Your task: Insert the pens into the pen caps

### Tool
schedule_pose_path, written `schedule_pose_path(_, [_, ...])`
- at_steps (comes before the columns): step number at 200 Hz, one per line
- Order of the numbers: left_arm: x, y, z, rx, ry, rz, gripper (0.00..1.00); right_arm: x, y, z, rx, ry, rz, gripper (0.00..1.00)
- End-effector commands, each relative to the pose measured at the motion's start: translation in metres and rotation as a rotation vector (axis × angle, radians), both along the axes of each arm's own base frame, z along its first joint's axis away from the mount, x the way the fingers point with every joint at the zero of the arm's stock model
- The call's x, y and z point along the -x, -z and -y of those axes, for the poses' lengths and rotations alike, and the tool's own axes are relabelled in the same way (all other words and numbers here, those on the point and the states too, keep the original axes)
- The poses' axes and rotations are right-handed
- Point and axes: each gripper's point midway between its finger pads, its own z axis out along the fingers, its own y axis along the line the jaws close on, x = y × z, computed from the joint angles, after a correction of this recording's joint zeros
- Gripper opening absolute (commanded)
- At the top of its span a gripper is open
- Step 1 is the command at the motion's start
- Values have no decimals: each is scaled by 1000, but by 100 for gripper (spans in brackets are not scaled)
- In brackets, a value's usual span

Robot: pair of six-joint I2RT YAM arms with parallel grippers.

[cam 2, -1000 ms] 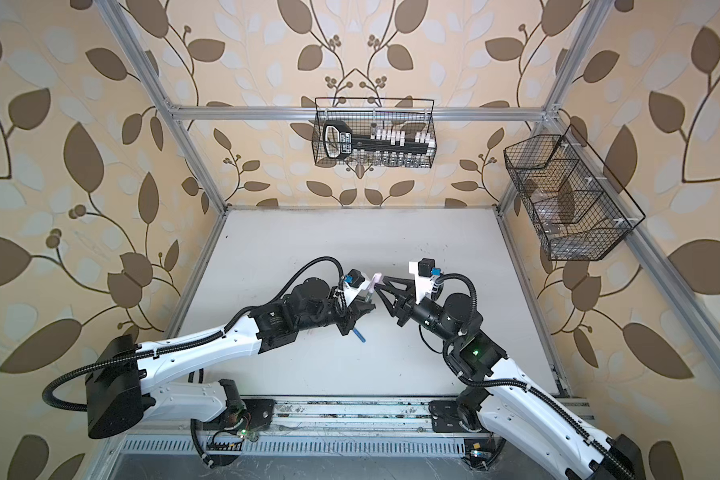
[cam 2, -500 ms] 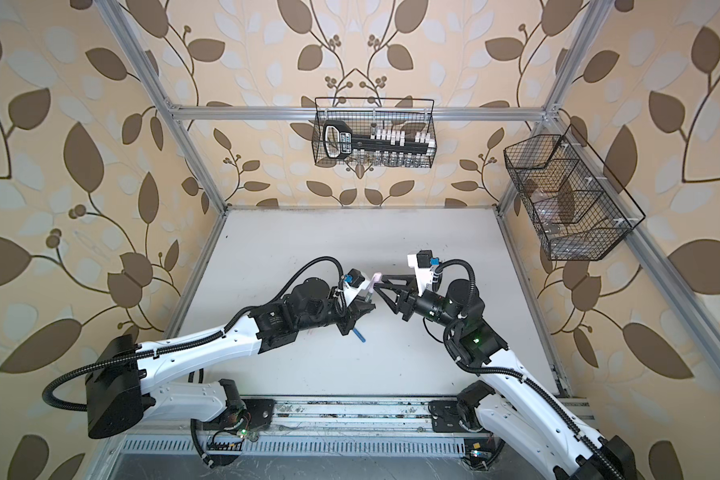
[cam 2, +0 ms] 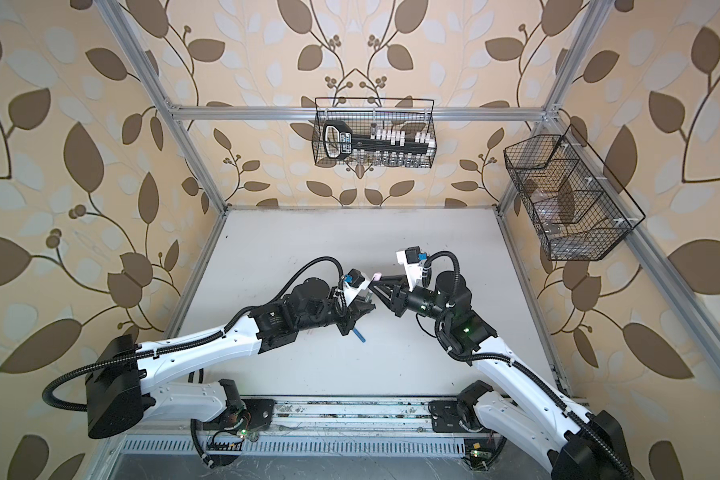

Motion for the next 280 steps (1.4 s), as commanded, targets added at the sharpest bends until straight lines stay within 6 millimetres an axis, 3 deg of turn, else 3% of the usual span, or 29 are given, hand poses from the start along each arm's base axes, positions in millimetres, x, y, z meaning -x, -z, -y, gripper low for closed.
schedule_pose_path(1, [-2, -28, 5, 63, -5, 31, 0, 1, -28, -1, -33, -12, 60, 14])
schedule_pose_path(33, [-4, -22, 3, 50, -19, 27, 0, -11, -35, 11, -15, 40, 45, 3])
schedule_pose_path(61, [-4, -12, 1, 32, -29, 1, 0, -30, -51, 32, -3, 119, 52, 3])
schedule_pose_path(80, [-3, -3, -2, 20, -42, -21, 0, -47, -52, 44, 41, 165, 26, 4])
schedule_pose_path(95, [-1, 2, -7, 12, -55, -34, 0, -64, -22, 50, 174, 206, -70, 8])
schedule_pose_path(106, [1, 2, -12, 10, -66, -35, 0, -75, 16, 49, 270, 204, -176, 9])
schedule_pose_path(126, [2, -2, -23, 14, -96, -22, 0, -84, 76, 48, 381, 184, -316, 8])
schedule_pose_path(149, [3, -7, -35, 23, -131, 2, 0, -90, 127, 48, 459, 172, -426, 4])
schedule_pose_path(195, [4, -4, -50, 9, -175, 7, 0, -107, 166, 42, 481, 154, -502, 6])
schedule_pose_path(229, [3, 0, -57, 2, -201, 7, 0, -112, 206, 47, 641, 161, -567, 6])
schedule_pose_path(280, [4, -2, -61, -2, -212, 9, 0, -117, 245, 48, 739, 160, -614, 9])
